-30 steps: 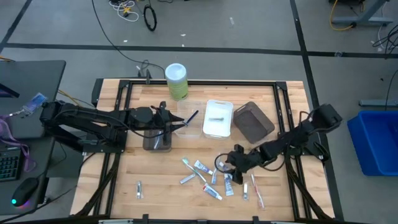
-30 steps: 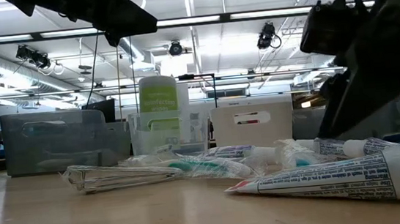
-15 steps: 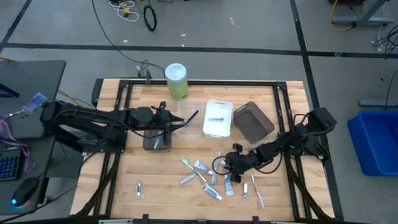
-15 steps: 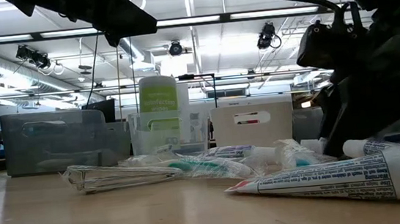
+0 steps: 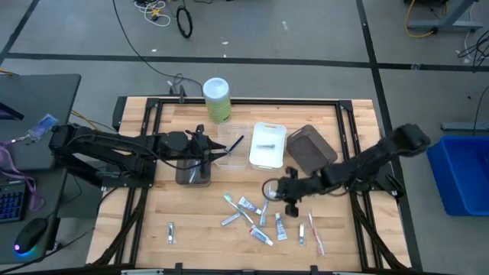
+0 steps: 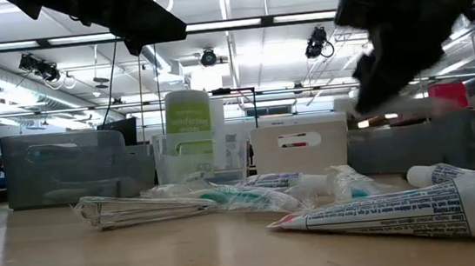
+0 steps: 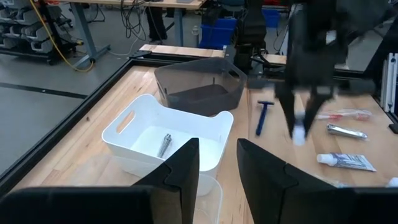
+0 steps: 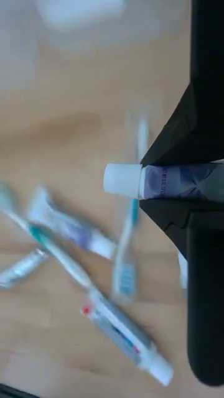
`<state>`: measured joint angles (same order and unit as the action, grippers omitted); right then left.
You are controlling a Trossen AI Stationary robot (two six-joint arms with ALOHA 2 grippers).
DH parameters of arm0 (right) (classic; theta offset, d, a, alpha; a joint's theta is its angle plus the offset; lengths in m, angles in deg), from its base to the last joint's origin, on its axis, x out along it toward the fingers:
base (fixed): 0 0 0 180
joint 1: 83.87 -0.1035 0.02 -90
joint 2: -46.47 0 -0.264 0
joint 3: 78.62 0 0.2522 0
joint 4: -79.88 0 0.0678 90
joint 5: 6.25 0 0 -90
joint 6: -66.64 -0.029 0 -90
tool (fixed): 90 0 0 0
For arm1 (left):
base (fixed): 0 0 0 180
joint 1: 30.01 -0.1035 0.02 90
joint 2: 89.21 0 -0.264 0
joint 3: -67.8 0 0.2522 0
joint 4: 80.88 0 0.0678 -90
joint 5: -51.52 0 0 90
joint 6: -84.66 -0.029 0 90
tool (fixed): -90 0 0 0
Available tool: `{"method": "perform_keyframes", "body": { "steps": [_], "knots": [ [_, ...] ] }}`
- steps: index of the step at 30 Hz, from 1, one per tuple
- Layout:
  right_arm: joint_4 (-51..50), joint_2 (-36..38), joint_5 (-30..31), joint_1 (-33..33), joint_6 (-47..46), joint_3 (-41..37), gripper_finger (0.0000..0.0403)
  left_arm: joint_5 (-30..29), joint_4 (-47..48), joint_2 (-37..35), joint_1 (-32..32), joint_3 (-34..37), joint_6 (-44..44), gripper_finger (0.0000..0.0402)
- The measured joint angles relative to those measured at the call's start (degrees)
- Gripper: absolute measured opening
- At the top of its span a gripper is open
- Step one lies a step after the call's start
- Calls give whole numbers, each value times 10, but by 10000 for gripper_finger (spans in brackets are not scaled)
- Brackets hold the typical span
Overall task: Pick & Place Travel size toiletries
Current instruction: Put the purple toothpaste into the right black bin, then put the green toothbrush into the left black bin
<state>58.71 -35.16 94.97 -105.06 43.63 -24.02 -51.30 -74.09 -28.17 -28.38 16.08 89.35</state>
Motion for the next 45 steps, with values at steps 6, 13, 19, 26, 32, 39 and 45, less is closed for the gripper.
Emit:
{"method": "perform_keyframes", "body": {
  "steps": [6,13,19,26,32,39,45],
  "knots": [
    [-195,135,159,28,12,33,76,0,0,0,0,0,0,116],
    [-383,186,275,115,-118,14,79,0,0,0,0,0,0,116],
    [-328,186,214,181,-94,-58,88,0,0,0,0,0,0,116],
    [-296,186,175,233,-63,-97,130,0,0,0,0,0,0,116],
    [-225,186,154,237,-29,-97,185,0,-1,0,0,0,0,116],
    [-24,186,96,237,34,-97,213,1,-5,0,0,0,27,116],
    [114,186,96,238,137,-97,198,125,-19,43,17,-1,51,116]
  ]
}}
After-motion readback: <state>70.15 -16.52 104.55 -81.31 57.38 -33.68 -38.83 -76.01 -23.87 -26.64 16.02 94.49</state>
